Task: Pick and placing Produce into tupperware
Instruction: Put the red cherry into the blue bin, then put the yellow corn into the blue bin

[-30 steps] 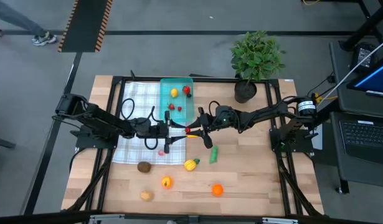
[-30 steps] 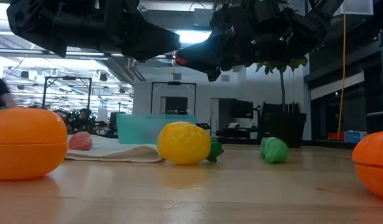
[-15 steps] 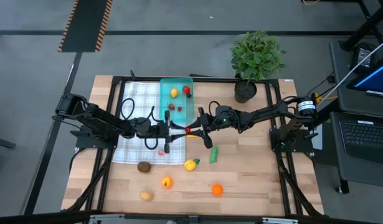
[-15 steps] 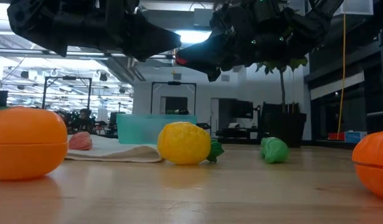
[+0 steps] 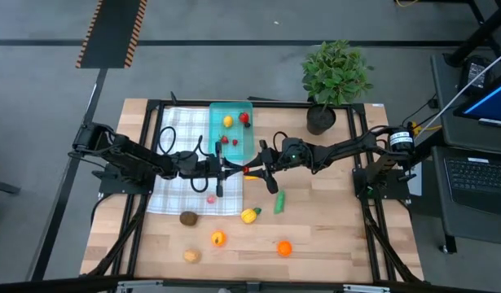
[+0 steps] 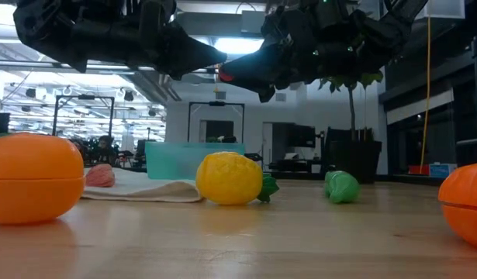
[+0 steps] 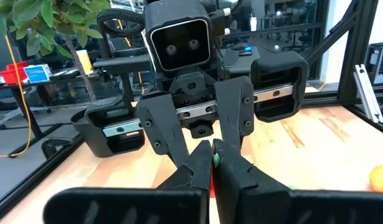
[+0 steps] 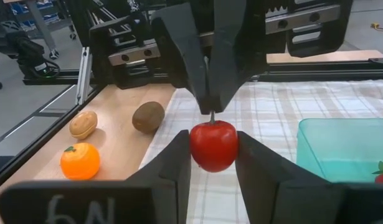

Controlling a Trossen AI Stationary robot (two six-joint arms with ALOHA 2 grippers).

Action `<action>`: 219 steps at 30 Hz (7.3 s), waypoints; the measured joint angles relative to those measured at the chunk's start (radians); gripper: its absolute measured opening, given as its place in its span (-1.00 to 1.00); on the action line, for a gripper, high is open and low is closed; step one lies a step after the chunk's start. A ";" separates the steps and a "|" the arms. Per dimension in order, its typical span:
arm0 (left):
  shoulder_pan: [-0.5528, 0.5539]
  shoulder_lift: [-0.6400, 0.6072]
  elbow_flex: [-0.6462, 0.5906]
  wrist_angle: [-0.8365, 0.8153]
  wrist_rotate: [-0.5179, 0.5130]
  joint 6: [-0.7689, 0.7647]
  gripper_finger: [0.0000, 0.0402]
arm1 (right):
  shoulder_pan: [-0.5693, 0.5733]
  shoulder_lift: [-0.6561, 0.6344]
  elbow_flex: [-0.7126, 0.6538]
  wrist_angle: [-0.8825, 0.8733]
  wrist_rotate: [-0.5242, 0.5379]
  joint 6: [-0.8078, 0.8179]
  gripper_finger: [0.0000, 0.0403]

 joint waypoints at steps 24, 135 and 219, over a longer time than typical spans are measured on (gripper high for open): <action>0.058 -0.006 -0.001 -0.048 -0.009 0.007 -1.00 | -0.082 -0.006 0.001 -0.094 0.029 0.046 0.31; 0.190 -0.374 0.020 -0.713 0.108 -0.108 -0.67 | -0.050 -0.172 -0.103 -0.191 0.372 -0.130 0.31; -0.118 -0.462 -0.148 -0.538 -0.116 -0.099 -0.12 | 0.028 0.127 0.064 -0.556 0.238 -0.081 0.31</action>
